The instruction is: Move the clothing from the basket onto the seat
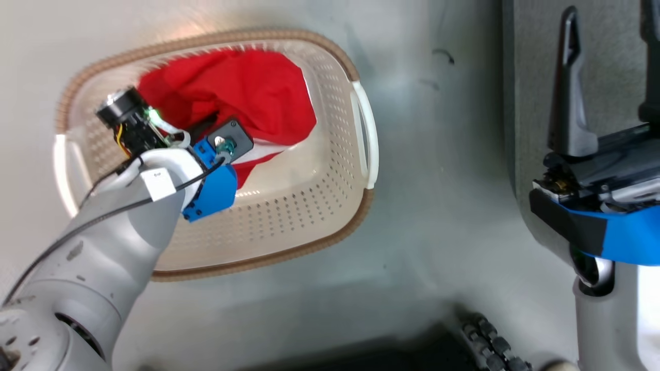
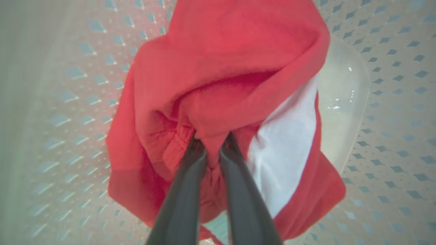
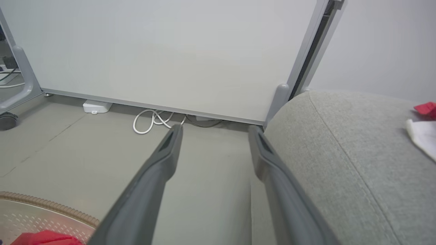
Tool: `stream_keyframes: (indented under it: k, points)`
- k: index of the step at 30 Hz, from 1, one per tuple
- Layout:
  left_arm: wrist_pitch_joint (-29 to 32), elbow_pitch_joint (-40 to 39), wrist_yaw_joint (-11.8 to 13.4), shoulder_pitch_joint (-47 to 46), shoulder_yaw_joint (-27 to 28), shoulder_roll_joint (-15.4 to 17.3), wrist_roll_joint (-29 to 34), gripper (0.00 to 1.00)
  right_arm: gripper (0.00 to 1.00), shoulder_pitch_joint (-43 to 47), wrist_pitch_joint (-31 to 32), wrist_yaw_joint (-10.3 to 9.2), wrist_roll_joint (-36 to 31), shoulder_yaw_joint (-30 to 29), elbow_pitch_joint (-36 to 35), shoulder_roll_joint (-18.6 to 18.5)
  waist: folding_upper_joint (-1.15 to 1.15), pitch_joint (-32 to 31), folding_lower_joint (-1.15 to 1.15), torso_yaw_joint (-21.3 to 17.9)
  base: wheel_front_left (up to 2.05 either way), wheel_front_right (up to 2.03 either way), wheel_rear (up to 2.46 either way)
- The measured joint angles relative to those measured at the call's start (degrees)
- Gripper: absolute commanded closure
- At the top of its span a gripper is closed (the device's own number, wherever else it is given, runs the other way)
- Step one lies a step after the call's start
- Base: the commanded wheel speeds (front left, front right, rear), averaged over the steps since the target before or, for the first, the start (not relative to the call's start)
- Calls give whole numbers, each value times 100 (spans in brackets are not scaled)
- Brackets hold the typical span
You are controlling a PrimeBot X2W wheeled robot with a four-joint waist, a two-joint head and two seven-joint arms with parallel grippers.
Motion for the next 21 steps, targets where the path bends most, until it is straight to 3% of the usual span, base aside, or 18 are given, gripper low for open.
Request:
stream_keyframes:
  k: [13,21]
  points:
    - [-459,-80,40,637,474,-112,-617,100,0,119,0,0,-21,89,333,0,0,-1303,0,240,0,0,0]
    - [-472,-943,172,1166,914,63,-814,100,0,481,0,-1,32,75,681,1,0,-2265,-1,425,0,0,0]
